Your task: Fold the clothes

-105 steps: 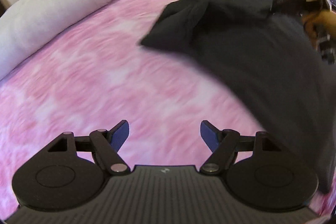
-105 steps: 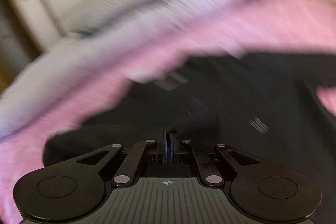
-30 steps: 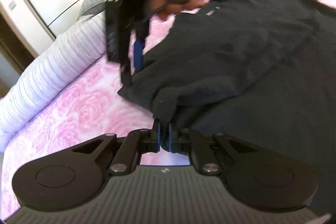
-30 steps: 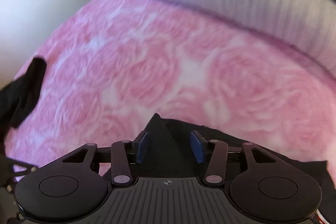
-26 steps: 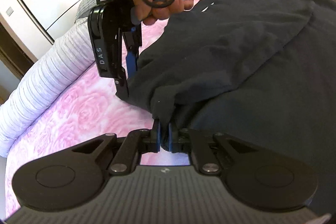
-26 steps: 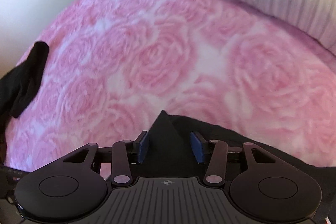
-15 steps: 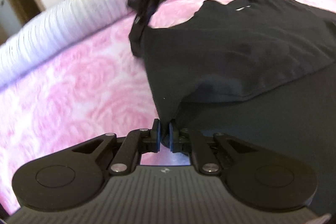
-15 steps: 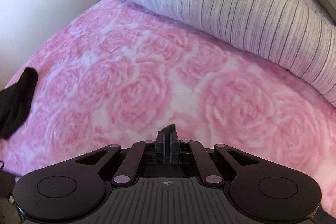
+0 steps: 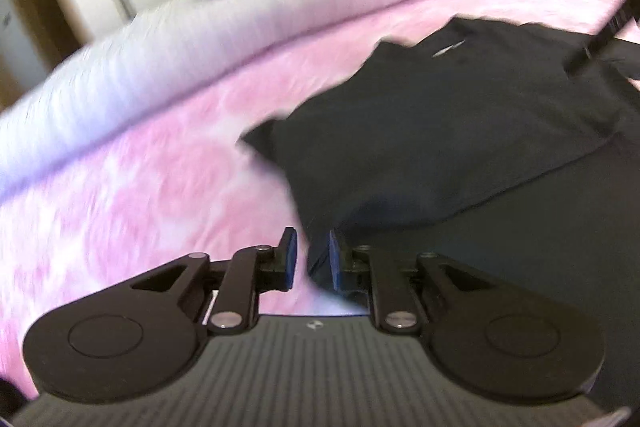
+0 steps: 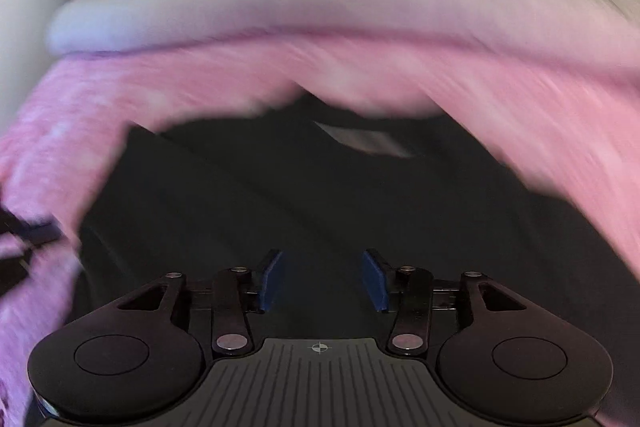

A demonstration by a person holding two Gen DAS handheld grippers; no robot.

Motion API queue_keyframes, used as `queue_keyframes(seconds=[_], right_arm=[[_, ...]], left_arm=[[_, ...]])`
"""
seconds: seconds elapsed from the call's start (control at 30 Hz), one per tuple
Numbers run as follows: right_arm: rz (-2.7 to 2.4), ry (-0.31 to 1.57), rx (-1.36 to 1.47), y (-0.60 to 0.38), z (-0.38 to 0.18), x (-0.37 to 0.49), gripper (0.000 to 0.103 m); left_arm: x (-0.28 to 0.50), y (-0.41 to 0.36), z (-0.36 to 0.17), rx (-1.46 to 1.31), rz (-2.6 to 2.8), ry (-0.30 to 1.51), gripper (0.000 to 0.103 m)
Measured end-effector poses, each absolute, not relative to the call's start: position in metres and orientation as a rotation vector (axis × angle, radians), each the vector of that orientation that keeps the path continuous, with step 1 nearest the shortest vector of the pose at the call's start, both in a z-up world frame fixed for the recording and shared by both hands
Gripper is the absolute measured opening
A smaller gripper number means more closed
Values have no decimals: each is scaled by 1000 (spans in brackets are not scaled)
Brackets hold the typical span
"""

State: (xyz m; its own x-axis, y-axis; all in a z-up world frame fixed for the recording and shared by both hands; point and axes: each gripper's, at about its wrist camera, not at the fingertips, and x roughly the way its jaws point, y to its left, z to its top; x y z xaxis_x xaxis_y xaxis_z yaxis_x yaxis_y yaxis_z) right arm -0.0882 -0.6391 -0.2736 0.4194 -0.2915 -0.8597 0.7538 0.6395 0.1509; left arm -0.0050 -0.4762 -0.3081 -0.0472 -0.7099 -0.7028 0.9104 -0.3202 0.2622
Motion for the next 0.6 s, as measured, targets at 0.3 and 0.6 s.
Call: queue_keyframes(seconds=[0.3, 0.6], right_arm=[[-858, 803, 807, -645, -311, -161, 50], [-819, 718, 773, -672, -301, -167, 3]], left_arm=[[-44, -502, -336, 1137, -1757, 327, 25], [-54, -493, -338, 1219, -1725, 314, 25]])
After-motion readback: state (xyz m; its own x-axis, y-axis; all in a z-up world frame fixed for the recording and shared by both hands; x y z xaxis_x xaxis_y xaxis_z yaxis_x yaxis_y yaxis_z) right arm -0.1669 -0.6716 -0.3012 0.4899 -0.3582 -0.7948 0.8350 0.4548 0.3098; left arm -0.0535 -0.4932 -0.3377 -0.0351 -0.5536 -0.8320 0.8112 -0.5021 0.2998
